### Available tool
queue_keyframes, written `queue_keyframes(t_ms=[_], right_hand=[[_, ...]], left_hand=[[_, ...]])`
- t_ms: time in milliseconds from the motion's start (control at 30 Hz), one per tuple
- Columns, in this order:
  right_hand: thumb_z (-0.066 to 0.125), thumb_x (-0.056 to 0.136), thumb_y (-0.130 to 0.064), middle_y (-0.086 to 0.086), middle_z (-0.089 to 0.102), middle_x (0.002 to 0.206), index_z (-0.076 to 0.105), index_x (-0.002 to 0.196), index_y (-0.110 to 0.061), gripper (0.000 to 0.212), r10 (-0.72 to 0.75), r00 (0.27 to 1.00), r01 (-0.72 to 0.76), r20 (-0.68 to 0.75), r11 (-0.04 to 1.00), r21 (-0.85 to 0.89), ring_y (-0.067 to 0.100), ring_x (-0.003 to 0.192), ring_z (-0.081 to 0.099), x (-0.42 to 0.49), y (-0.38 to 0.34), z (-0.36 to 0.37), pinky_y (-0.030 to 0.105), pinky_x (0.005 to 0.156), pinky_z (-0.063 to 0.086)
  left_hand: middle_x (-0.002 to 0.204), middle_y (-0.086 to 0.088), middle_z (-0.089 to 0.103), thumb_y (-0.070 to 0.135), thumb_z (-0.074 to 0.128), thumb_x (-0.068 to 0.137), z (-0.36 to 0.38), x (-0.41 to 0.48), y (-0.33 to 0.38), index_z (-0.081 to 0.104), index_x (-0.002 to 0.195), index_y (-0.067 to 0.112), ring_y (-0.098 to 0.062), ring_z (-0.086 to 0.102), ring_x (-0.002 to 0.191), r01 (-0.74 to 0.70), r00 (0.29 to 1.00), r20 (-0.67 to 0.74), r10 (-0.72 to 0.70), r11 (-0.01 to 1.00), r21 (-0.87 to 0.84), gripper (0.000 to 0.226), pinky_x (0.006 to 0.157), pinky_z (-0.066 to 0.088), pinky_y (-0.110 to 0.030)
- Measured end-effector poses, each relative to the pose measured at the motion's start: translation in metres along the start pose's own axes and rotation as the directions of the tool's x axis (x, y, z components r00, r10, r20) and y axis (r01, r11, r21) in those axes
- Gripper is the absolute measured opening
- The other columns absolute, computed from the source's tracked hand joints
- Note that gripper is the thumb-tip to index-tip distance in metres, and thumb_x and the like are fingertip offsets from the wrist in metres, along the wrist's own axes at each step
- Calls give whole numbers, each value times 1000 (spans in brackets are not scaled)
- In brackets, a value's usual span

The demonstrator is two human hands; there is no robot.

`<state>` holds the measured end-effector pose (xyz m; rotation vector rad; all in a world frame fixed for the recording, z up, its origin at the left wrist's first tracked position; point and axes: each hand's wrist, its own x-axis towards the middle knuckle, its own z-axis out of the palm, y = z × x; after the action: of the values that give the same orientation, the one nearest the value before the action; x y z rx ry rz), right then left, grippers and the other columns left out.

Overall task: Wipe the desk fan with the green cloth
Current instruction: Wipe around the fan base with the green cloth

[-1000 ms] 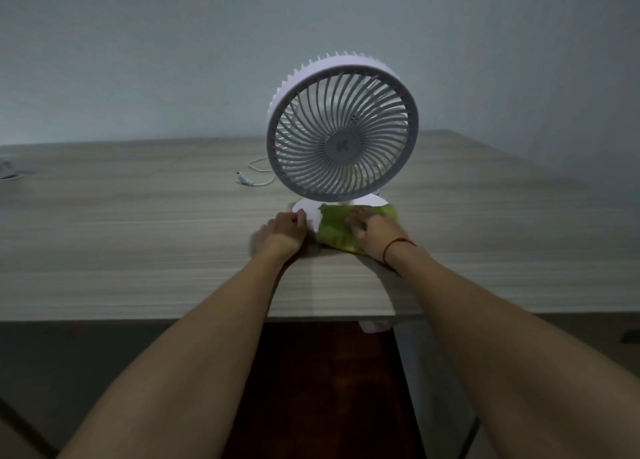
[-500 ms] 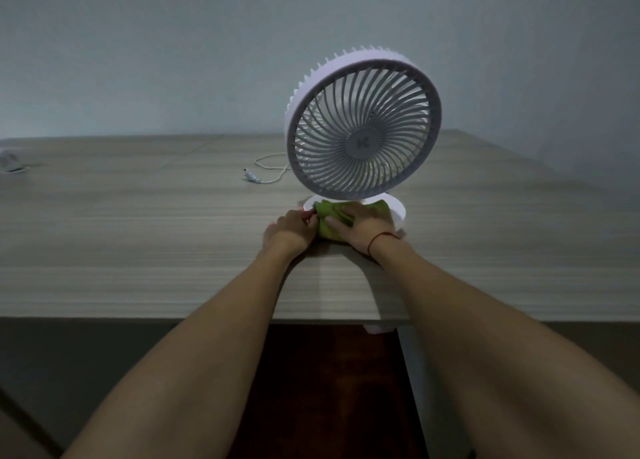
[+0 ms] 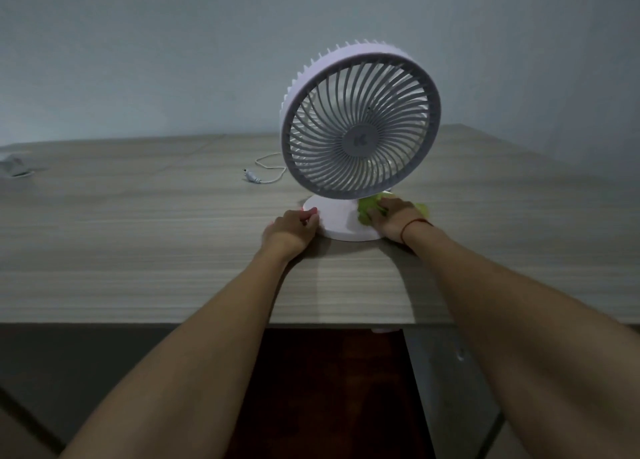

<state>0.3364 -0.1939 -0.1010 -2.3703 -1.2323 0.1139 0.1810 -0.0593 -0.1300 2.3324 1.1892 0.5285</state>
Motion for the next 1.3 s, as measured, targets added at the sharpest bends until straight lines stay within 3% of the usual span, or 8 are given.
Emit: queue_keyframes(t_ms=[233, 433, 700, 800, 900, 1033, 1167, 1300], right_hand=[[37, 94, -52, 10, 53, 141, 46, 139, -23, 54, -115, 993, 113, 33, 992, 57, 30, 128, 48, -28, -40, 26, 39, 112, 33], [46, 92, -45, 13, 66, 121, 64, 120, -15, 45, -102, 995, 102, -15, 955, 280, 31, 114, 58, -59, -48, 27, 40, 99, 47], [50, 90, -43, 6, 68, 108, 70, 102, -18, 34, -27, 997, 63, -73, 824, 564, 22, 105, 60, -86, -50, 10, 30, 92, 46], [47, 88, -43, 13, 68, 109, 68, 98, -12, 38, 229, 940, -112, -252, 907, 406, 33, 103, 61, -85, -35, 0, 35, 87, 47], [52, 81, -59, 14, 59, 128, 58, 122, -12, 62, 372, 921, -352, -113, 922, 162, 35, 121, 51, -88, -26, 1, 41, 101, 40], [55, 83, -49, 13, 56, 131, 55, 125, -14, 54, 313, 950, -312, 0, 947, 82, 34, 123, 50, -83, -35, 5, 38, 100, 40], [50, 89, -33, 12, 59, 99, 54, 111, -8, 33, 204, 979, -188, 25, 842, 506, 34, 107, 58, -76, -50, -5, 40, 94, 45], [55, 91, -21, 10, 63, 104, 56, 112, -15, 23, 230, 972, -97, -48, 580, 809, 27, 101, 61, -82, -64, -18, 33, 91, 50]], left_hand=[[123, -10, 66, 55, 34, 91, 0, -6, -1, 62, 123, 32, -33, 60, 112, 26, 999, -35, -26, 1000, -3, 48, 97, 46, -44], [125, -13, 65, 36, 48, 86, -4, -34, 4, 61, 126, 21, -34, 60, 114, 64, 960, -222, -172, 903, -424, 44, 102, 47, -41], [123, -20, 62, 49, 33, 91, -16, -78, 21, 65, 111, 6, -38, 54, 116, 237, 941, -176, -289, 935, -264, 57, 105, 35, -46], [123, -21, 62, 68, 30, 80, -27, -86, 26, 64, 114, 6, -40, 57, 113, 225, 969, -43, -242, 944, -240, 78, 103, 43, -46], [111, -15, 68, 80, 41, 63, -29, -90, 31, 67, 98, 14, -37, 62, 104, 171, 984, 60, -168, 983, -59, 79, 96, 49, -46], [125, -12, 63, 65, 44, 56, -19, -78, 34, 63, 116, 17, -34, 57, 116, 191, 975, 111, -190, 982, 5, 80, 102, 44, -46], [124, -14, 61, 33, 47, 89, -29, -92, 48, 57, 122, 3, -32, 57, 111, 151, 988, 66, -140, 962, -229, 46, 92, 47, -34], [117, -14, 67, 27, 57, 88, -36, -94, 41, 58, 117, 7, -22, 61, 94, 103, 977, -45, -207, 649, -754, 35, 80, 49, -31]])
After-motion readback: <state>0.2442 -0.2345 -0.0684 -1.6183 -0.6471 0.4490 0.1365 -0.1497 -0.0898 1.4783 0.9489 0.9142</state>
